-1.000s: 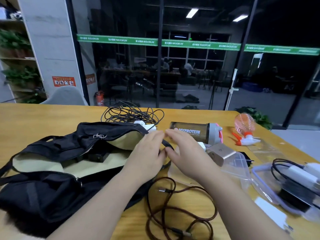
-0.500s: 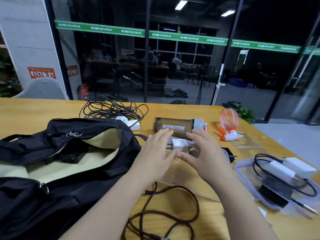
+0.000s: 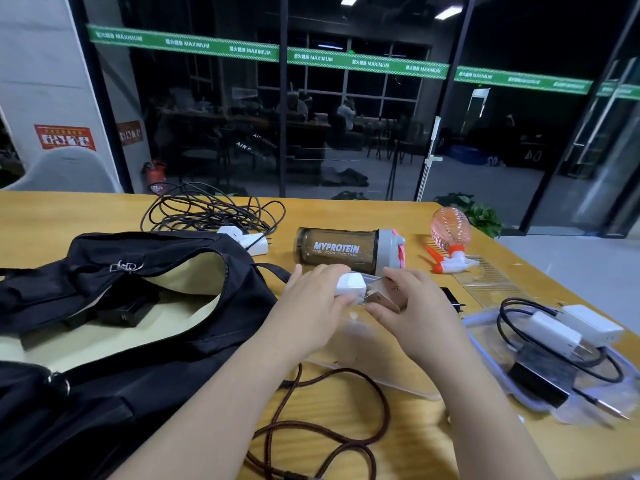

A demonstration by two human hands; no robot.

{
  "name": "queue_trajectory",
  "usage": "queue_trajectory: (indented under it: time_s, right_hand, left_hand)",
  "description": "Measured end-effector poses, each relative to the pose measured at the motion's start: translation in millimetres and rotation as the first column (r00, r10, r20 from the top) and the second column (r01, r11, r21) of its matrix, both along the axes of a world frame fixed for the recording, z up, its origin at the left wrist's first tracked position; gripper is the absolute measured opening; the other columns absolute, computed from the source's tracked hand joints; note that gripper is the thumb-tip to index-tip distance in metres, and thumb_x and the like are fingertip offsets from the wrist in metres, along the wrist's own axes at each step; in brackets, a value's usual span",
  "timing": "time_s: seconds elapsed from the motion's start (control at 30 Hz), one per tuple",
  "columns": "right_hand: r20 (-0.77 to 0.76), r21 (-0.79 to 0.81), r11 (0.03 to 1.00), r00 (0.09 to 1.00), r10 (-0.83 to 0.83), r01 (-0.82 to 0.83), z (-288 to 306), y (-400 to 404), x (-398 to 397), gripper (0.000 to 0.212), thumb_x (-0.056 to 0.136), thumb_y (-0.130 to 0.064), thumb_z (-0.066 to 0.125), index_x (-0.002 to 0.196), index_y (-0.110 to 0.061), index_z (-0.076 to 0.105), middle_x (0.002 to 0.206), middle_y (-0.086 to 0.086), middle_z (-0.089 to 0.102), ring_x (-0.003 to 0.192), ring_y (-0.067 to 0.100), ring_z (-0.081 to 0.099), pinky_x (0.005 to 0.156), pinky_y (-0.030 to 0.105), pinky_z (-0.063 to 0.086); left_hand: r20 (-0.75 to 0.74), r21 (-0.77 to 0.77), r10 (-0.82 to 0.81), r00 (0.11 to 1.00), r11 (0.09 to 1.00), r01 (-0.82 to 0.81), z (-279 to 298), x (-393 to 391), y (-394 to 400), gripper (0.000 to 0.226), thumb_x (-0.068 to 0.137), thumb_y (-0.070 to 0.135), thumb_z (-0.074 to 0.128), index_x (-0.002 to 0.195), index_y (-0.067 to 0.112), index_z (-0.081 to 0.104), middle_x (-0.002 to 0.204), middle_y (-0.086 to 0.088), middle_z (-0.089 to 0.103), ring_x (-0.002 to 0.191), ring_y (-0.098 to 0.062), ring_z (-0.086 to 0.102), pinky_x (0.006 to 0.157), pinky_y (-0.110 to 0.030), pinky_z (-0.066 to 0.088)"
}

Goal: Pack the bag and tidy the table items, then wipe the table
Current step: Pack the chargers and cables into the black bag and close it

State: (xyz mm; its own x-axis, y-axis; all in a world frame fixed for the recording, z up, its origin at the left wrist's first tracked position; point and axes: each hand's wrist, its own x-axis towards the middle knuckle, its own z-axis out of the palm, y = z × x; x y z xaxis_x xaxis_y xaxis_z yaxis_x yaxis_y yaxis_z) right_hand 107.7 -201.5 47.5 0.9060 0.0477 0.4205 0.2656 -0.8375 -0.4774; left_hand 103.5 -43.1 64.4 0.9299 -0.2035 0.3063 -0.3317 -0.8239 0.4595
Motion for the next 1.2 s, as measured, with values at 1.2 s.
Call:
queue_trajectory:
  time_s: [1.2]
  right_hand:
    - [0.093, -0.056, 0.794, 0.788, 0.608, -0.606, 7, 189, -18, 0.049, 0.082, -0.026, 0.067, 0.128, -0.025, 0.051, 0.138, -0.011, 0.044, 0.128, 0.007, 0.036, 0.105, 0.022, 0.03]
  left_hand:
    - [0.15, 0.075, 0.637, 0.756, 0.755, -0.651, -37, -51, 209, 0.025, 0.089, 0.02, 0.056, 0.111, 0.026, 0.045, 0.102, 0.008, 0.051, 0.107, -0.019, 0.046, 0.082, -0.032, 0.021]
